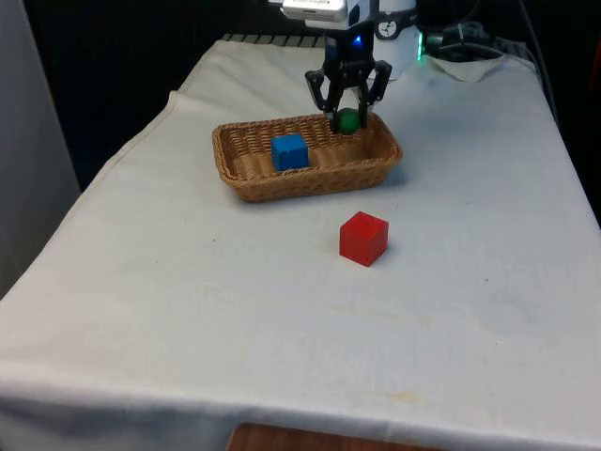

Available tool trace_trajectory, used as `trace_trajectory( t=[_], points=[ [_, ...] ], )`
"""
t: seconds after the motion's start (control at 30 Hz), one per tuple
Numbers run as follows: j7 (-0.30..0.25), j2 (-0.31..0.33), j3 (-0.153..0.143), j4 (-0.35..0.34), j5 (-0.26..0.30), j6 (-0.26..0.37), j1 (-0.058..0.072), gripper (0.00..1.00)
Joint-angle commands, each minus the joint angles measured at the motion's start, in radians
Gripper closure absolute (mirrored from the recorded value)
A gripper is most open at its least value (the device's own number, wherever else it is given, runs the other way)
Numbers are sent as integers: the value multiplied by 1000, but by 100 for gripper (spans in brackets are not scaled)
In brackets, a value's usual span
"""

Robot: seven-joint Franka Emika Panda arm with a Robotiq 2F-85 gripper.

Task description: Place all non-red objects into the basket.

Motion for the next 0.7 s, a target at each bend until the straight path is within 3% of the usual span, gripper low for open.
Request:
trace_trajectory(
  t=[0.0, 0.47, 0.53, 0.57, 0.6, 0.63, 0.67],
  points=[
    [0, 0, 0, 0, 0, 0, 0, 100],
    [-16, 1, -16, 0, 1, -1, -2, 100],
    [-13, 1, -16, 0, 0, -1, -1, 84],
    [-17, 1, -16, 0, 1, -1, -1, 84],
    [-17, 2, -17, 0, 1, -1, -1, 75],
    [-17, 2, -17, 1, 1, -1, -1, 56],
    [-17, 2, -17, 1, 1, -1, -1, 45]
  ],
)
